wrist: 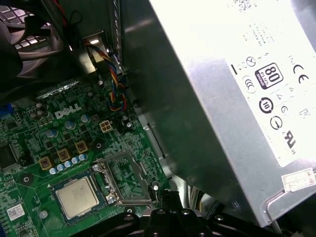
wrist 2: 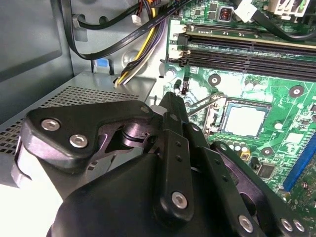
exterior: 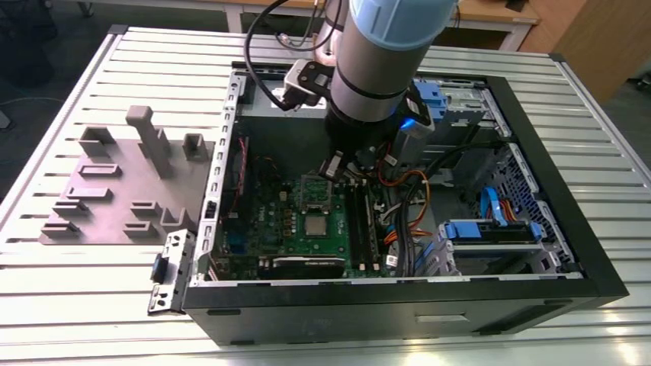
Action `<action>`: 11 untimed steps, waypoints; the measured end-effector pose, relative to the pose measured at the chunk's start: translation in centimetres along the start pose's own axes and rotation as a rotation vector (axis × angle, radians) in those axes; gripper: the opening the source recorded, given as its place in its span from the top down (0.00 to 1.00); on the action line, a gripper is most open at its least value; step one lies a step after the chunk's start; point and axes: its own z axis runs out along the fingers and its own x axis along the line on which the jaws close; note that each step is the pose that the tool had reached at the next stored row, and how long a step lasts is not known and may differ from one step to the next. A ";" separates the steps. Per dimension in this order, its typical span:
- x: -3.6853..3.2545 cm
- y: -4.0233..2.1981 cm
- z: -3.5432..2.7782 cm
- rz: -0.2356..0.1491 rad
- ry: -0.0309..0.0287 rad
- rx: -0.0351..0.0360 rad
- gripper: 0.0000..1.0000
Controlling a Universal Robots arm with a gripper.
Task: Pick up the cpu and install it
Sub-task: 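Place the cpu into insertion slot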
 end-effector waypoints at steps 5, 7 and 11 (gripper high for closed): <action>-0.01 0.05 -0.16 0.000 0.0035 0.0016 0.89; -0.03 0.07 -0.24 0.000 0.0037 0.0018 0.89; -0.03 0.11 -0.37 0.000 0.0042 0.0021 0.89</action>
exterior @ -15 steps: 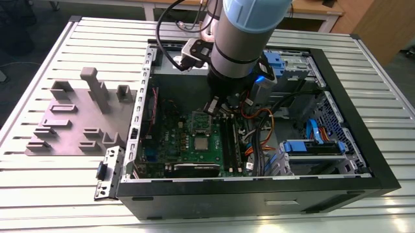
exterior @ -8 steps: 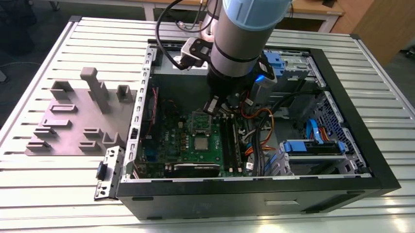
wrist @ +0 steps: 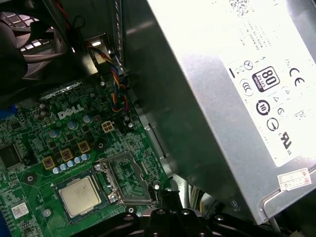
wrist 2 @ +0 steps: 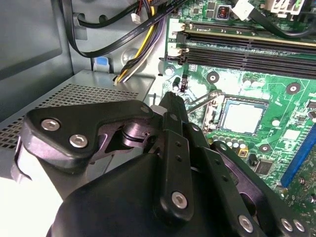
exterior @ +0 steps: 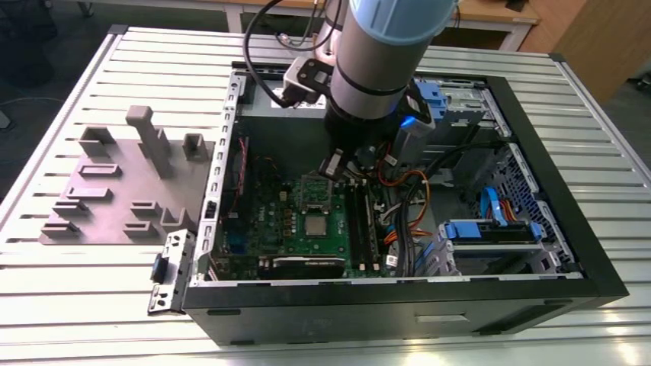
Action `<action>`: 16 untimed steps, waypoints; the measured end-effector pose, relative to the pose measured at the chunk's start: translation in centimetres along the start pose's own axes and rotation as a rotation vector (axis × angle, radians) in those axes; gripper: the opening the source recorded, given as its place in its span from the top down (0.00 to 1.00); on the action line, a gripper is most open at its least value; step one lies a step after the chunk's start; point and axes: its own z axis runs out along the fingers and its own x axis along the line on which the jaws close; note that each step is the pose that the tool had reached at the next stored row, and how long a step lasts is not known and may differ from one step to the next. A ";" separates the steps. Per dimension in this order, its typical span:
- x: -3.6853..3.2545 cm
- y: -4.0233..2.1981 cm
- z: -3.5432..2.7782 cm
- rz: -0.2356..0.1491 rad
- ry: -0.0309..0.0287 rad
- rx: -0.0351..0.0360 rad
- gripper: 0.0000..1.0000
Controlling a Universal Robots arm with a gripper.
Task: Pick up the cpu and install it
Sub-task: 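Place the cpu into insertion slot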
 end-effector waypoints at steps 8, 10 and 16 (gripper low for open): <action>-0.02 0.03 -0.16 0.000 0.0006 0.0002 0.89; -0.03 0.03 -0.20 0.000 0.0006 0.0003 0.89; -0.01 0.07 -0.38 0.000 0.0014 0.0007 0.89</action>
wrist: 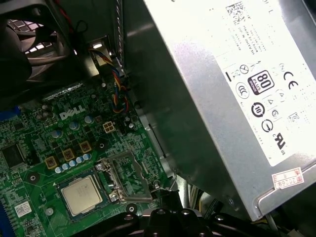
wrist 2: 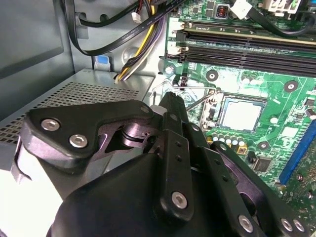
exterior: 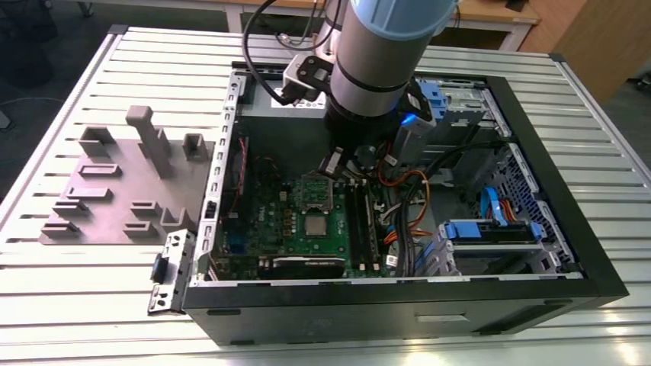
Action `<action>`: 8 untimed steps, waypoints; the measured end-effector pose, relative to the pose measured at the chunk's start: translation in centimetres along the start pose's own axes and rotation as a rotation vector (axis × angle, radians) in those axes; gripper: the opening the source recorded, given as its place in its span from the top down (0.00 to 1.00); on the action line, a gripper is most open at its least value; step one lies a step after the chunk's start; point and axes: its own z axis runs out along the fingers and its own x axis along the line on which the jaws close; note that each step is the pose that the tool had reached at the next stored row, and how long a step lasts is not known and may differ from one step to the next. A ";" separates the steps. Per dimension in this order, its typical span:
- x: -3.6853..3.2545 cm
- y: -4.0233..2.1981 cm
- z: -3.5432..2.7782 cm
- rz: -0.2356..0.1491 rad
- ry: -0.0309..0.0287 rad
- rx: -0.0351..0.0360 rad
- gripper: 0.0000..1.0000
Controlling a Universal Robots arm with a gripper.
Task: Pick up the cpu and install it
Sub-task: 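Place the cpu into insertion slot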
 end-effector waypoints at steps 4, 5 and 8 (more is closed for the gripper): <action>0.07 0.00 -0.04 0.000 0.0038 0.0018 0.89; 0.09 0.00 -0.06 0.000 0.0049 0.0024 0.89; 0.16 -0.01 -0.11 0.000 0.0078 0.0040 0.89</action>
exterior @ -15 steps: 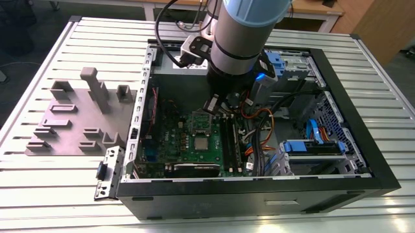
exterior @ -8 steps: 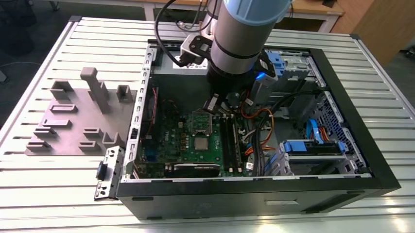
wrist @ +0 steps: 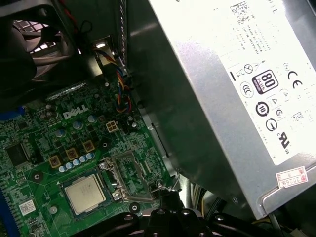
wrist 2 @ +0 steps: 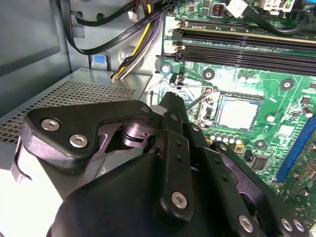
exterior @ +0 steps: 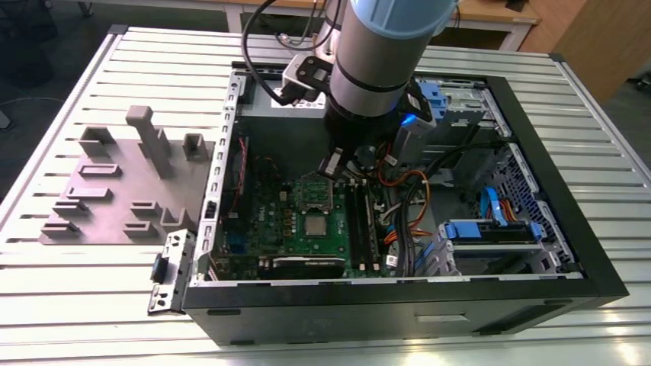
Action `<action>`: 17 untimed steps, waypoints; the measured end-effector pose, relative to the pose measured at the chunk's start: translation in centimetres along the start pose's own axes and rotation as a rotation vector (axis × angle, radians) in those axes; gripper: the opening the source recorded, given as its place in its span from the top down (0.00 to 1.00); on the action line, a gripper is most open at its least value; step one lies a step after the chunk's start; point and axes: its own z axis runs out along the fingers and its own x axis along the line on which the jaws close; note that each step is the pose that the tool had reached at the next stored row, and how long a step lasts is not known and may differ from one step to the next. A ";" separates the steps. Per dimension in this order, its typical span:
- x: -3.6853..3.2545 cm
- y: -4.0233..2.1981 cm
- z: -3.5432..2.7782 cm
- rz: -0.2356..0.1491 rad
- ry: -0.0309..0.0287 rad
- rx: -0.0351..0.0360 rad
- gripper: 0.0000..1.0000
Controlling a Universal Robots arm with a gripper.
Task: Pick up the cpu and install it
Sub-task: 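Place the cpu into insertion slot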
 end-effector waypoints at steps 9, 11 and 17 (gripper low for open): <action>0.24 -0.01 -0.14 0.000 0.0054 0.0027 0.89; 0.29 -0.02 -0.15 0.000 0.0059 0.0029 0.89; 0.70 -0.23 -0.23 0.000 0.0075 0.0037 0.89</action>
